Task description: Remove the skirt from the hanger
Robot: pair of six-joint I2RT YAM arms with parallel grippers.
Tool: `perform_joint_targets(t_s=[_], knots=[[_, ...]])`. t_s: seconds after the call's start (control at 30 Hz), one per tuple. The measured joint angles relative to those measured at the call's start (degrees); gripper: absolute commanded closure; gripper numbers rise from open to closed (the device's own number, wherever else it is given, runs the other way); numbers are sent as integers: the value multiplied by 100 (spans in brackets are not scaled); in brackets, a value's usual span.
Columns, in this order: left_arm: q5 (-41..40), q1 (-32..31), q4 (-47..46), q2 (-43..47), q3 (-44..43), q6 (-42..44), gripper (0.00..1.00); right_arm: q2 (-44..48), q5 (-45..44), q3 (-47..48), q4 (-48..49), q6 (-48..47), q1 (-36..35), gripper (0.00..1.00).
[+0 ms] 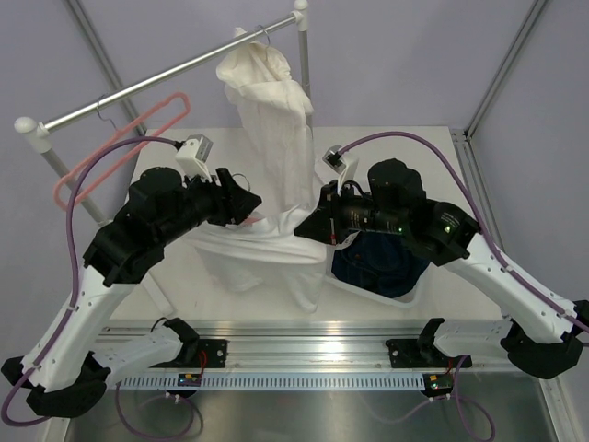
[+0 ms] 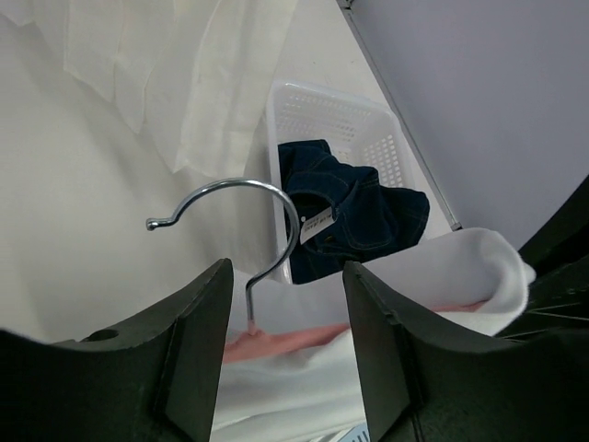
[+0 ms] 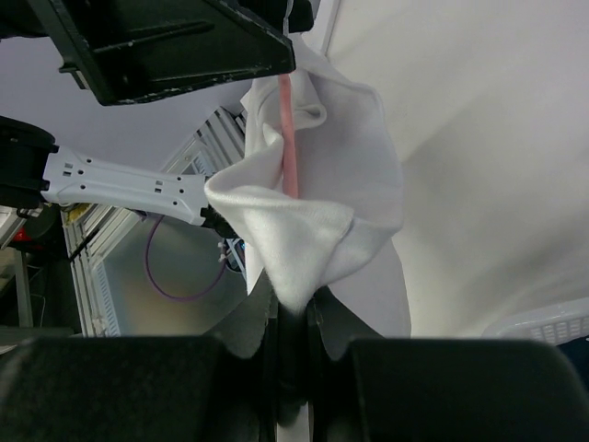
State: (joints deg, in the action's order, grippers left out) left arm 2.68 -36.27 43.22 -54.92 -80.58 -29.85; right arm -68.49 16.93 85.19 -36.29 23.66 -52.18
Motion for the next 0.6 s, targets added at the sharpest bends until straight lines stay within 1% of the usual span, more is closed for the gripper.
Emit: perform_joint_targets(t_s=[0.1, 0.17, 0.2, 0.27, 0.3, 0.37, 0.4, 0.47, 0.5, 0.57, 0.6], knots=[[-271, -219, 42, 0, 31, 33, 48, 96, 20, 0, 0, 17, -2, 100], [-387, -315, 66, -9, 39, 48, 53, 162, 28, 0, 0, 20, -2, 100], [-444, -356, 70, -22, 39, 55, 57, 190, 28, 0, 2, 20, -2, 100], [-560, -450, 87, -68, 39, 85, 60, 232, 28, 0, 0, 22, -7, 100], [-612, -509, 87, -101, 42, 94, 64, 247, 26, 0, 0, 22, -7, 100], [-691, -636, 85, -155, 50, 92, 68, 286, 24, 0, -2, 22, -11, 100], [-734, -699, 83, -184, 57, 92, 72, 299, 24, 0, -2, 22, -11, 100], [-800, -793, 83, -223, 57, 68, 98, 326, 26, 0, -7, 20, -17, 100], [-883, -824, 98, -236, 57, 98, 100, 341, 22, 0, -17, 22, -20, 100], [-957, -911, 94, -269, 55, 140, 100, 372, 9, -2, -20, 28, -20, 100], [-1005, -953, 109, -293, 44, 140, 100, 389, 4, -11, -24, 31, -20, 69]])
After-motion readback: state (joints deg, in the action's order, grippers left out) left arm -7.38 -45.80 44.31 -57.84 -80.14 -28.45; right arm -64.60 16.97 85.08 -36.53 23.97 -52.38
